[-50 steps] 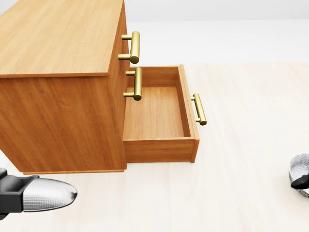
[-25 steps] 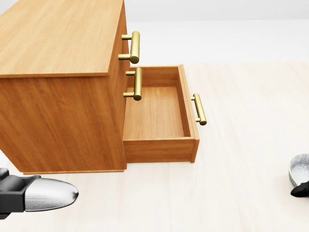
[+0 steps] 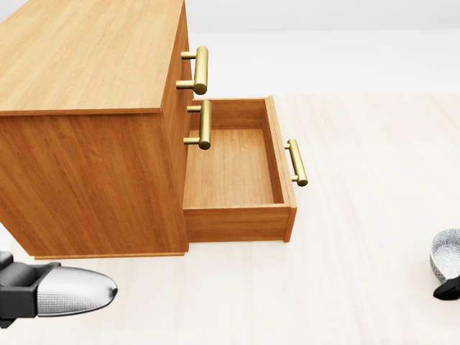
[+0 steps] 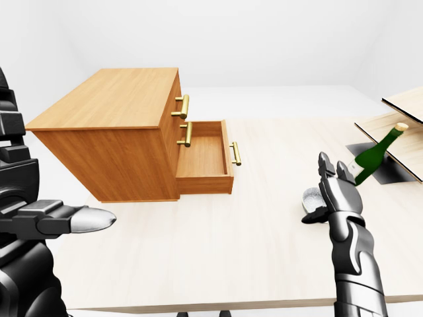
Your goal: Put the bowl on top of the cabinet.
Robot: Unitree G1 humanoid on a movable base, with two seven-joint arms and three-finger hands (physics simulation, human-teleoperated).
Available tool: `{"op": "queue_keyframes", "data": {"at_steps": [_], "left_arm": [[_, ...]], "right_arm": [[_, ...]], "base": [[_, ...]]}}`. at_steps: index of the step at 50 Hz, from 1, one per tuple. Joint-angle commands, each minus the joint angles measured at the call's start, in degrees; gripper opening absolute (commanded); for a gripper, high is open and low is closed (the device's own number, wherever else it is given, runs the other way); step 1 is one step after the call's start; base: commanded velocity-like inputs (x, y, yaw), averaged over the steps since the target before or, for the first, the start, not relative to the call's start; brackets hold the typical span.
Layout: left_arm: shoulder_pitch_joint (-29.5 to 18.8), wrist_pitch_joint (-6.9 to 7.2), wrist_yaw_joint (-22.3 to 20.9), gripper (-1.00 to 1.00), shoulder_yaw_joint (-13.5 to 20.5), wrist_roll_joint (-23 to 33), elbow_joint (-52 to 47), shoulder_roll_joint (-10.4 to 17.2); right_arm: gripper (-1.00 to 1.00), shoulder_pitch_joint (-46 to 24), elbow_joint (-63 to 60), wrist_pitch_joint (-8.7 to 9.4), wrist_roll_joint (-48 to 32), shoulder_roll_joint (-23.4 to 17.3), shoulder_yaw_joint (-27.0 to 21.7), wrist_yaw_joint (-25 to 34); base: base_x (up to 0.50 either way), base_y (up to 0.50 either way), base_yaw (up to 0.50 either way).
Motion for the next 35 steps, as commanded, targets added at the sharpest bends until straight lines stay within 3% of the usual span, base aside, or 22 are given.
{"op": "queue_keyframes", "data": {"at_steps": [1, 35], "left_arm": [[0.2, 0.0, -0.1, 1.0, -0.2, 0.1, 0.1, -0.1], [0.5, 0.0, -0.2, 1.0, -0.4, 0.4, 0.2, -0.2]], "right_arm": [[1.0, -0.4, 2.8, 0.0, -0.6, -0.5, 0.7, -1.6], [1.0, -1.9, 12.1, 0.0, -2.4, -1.8, 3.8, -7.3]], "base": [[0.0, 0.0, 0.0], [0.0, 0.0, 0.0]]}}
